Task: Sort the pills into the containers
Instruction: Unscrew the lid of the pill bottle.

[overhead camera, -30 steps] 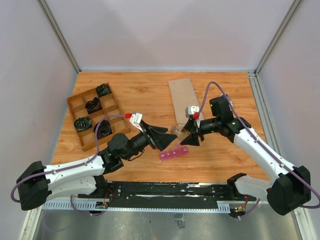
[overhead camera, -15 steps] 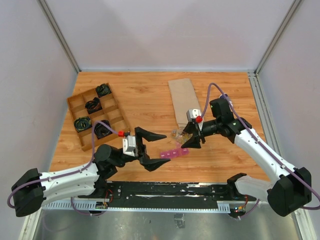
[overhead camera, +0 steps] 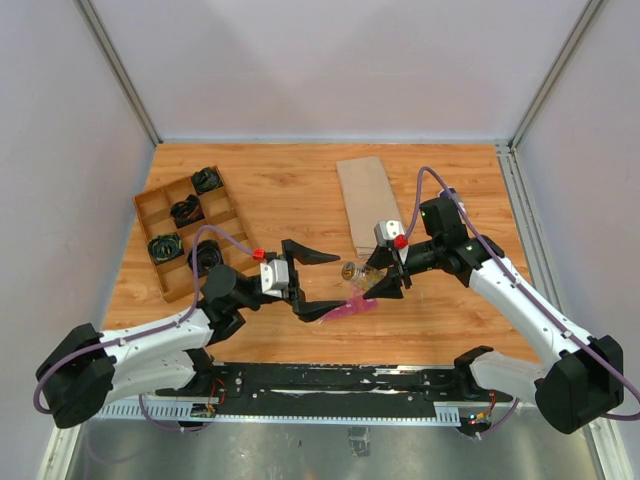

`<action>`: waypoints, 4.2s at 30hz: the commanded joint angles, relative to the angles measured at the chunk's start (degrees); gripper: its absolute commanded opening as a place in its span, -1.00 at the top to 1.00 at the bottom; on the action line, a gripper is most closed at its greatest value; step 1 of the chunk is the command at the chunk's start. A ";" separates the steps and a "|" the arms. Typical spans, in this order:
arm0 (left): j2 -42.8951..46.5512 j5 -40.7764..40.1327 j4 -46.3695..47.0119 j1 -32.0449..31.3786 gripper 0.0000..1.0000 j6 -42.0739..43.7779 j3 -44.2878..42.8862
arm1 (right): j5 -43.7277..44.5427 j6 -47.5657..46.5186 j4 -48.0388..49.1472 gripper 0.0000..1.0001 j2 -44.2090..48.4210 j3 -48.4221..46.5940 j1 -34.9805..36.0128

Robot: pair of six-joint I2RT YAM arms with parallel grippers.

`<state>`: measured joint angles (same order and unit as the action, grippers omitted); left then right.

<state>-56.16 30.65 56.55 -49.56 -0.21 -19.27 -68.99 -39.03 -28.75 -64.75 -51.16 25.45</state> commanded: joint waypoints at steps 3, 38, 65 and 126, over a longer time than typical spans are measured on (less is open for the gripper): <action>-4.87 3.55 3.00 0.77 -0.77 -0.34 -4.54 | -2.06 -1.13 -0.95 0.89 0.91 -1.24 -0.91; -10.02 3.56 4.08 2.49 0.11 -5.40 -7.36 | -2.50 -1.34 -1.22 0.88 1.02 -1.23 -0.93; -8.99 -25.12 -1.22 -5.63 0.99 -23.83 -6.37 | 9.19 6.99 3.74 0.93 -1.96 -1.66 -1.02; -4.77 12.40 5.18 7.54 -0.97 -7.22 -3.81 | 1.68 0.75 0.19 0.92 -0.03 -1.35 -1.02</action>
<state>-56.55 33.69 56.84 -43.53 -7.73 -19.44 -63.92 -35.90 -27.20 -66.11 -51.18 24.67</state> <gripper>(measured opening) 0.990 0.535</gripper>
